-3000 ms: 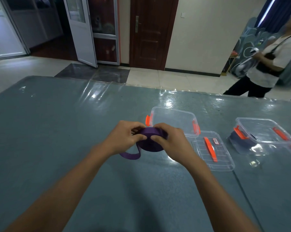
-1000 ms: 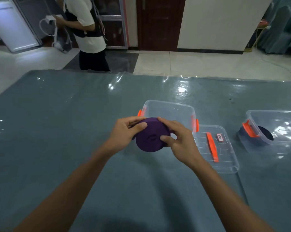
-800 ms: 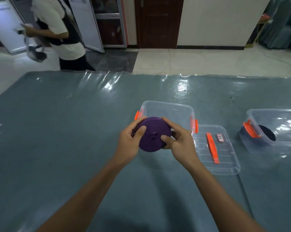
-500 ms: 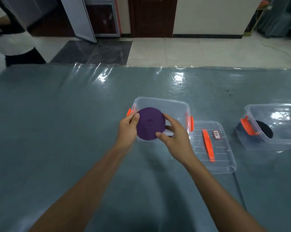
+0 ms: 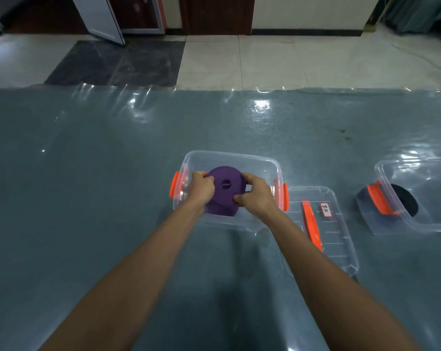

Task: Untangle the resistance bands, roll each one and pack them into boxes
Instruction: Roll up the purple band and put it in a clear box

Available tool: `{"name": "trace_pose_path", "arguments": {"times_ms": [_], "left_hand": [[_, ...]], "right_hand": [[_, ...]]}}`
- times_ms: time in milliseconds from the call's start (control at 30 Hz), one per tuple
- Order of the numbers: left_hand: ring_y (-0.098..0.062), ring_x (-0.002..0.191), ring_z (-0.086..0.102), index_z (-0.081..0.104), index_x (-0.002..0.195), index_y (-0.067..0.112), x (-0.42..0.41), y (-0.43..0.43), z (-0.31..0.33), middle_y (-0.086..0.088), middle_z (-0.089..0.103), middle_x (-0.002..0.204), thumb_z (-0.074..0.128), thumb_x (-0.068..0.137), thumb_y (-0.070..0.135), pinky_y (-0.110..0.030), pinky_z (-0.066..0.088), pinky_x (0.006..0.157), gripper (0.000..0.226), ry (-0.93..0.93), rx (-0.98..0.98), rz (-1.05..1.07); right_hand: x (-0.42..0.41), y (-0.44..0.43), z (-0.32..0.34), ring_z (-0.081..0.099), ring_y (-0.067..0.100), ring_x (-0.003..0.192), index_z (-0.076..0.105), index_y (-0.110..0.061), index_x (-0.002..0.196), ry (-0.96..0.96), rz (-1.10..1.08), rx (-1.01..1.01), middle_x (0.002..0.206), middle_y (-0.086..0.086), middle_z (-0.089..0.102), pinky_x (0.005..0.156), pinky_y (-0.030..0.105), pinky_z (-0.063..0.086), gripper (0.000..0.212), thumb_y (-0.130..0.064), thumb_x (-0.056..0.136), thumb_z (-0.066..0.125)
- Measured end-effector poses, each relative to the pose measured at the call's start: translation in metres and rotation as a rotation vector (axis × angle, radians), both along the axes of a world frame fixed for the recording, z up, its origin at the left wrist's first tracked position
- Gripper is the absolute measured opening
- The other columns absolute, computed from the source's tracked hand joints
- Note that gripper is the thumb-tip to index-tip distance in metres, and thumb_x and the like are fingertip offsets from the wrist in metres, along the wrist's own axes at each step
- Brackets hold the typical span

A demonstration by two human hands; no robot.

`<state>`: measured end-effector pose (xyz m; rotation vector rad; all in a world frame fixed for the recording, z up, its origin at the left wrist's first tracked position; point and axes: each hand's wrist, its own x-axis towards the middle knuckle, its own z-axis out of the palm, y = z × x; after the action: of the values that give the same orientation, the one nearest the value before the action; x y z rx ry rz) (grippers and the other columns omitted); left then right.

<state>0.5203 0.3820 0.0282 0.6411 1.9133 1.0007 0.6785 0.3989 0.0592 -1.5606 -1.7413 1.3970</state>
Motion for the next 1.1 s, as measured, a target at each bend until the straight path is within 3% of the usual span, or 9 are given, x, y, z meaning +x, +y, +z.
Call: {"name": "trace_pose_path", "arguments": {"times_ms": [100,200,400,533,700,767,833,900,1100], "left_hand": [[-0.033,0.076,0.068,0.071,0.090,0.008,-0.008,0.015,-0.019,-0.013,0.072,0.082,0.049,0.085,0.012,-0.032,0.047,0.055,0.024,0.054,-0.091,-0.056],[-0.039,0.085,0.071,0.071,0.077,0.010,-0.021,0.027,-0.055,-0.017,0.074,0.084,0.052,0.075,0.015,-0.050,0.059,0.069,0.019,0.067,-0.167,-0.064],[-0.030,0.078,0.069,0.075,0.089,0.006,-0.011,0.027,-0.046,-0.011,0.073,0.081,0.059,0.081,0.016,-0.033,0.051,0.062,0.020,0.137,-0.210,-0.181],[-0.029,0.082,0.065,0.072,0.095,0.003,-0.007,0.025,-0.051,-0.011,0.071,0.088,0.052,0.085,0.008,-0.032,0.044,0.064,0.023,0.223,-0.257,-0.293],[-0.028,0.078,0.063,0.071,0.092,0.003,-0.007,0.024,-0.058,-0.015,0.072,0.093,0.052,0.085,0.007,-0.033,0.043,0.062,0.021,0.336,-0.299,-0.386],[-0.033,0.090,0.064,0.070,0.098,0.002,-0.005,0.024,-0.056,-0.018,0.070,0.105,0.050,0.085,0.009,-0.037,0.048,0.069,0.024,0.403,-0.330,-0.405],[-0.036,0.114,0.053,0.068,0.110,0.005,-0.004,0.022,-0.052,-0.015,0.056,0.124,0.047,0.087,0.010,-0.042,0.047,0.089,0.032,0.500,-0.388,-0.418],[-0.036,0.123,0.042,0.066,0.116,0.008,-0.004,0.021,-0.050,-0.015,0.046,0.130,0.044,0.088,0.012,-0.044,0.043,0.098,0.036,0.534,-0.420,-0.419],[-0.037,0.093,0.065,0.069,0.085,0.011,-0.012,0.020,-0.066,-0.021,0.065,0.105,0.044,0.063,0.024,-0.046,0.059,0.083,0.036,0.407,-0.347,-0.333]], "right_hand": [[-0.005,0.012,-0.012,0.070,0.029,0.092,0.064,-0.012,0.124,-0.044,-0.007,-0.044,0.109,0.003,0.068,0.078,0.047,0.062,0.057,0.009,0.072,0.074],[-0.012,0.022,-0.025,0.070,0.032,0.090,0.063,-0.009,0.122,-0.112,0.003,-0.088,0.105,0.005,0.066,0.074,0.047,0.062,0.055,0.005,0.071,0.078],[-0.017,0.035,-0.060,0.067,0.032,0.096,0.060,-0.012,0.119,-0.251,0.041,-0.144,0.104,0.006,0.065,0.073,0.047,0.062,0.061,0.002,0.063,0.080],[-0.017,0.037,-0.070,0.064,0.032,0.101,0.060,-0.010,0.118,-0.400,0.095,-0.100,0.106,0.011,0.068,0.088,0.044,0.057,0.054,-0.003,0.068,0.078],[-0.019,0.036,-0.072,0.063,0.035,0.101,0.055,-0.009,0.120,-0.465,0.120,-0.036,0.112,0.016,0.064,0.088,0.045,0.056,0.048,0.000,0.075,0.065],[-0.020,0.035,-0.071,0.063,0.033,0.099,0.054,-0.009,0.118,-0.470,0.143,-0.031,0.110,0.015,0.063,0.086,0.045,0.057,0.046,0.001,0.076,0.067],[-0.021,0.034,-0.071,0.063,0.032,0.098,0.054,-0.008,0.118,-0.467,0.154,-0.004,0.109,0.014,0.063,0.084,0.044,0.057,0.046,0.002,0.076,0.069],[-0.020,0.034,-0.070,0.064,0.032,0.098,0.055,-0.008,0.118,-0.457,0.152,0.036,0.109,0.014,0.064,0.084,0.044,0.057,0.045,0.004,0.076,0.069],[-0.021,0.033,-0.068,0.064,0.031,0.091,0.060,-0.010,0.112,-0.397,0.150,0.139,0.101,0.010,0.068,0.078,0.041,0.057,0.042,0.007,0.074,0.064]]}}
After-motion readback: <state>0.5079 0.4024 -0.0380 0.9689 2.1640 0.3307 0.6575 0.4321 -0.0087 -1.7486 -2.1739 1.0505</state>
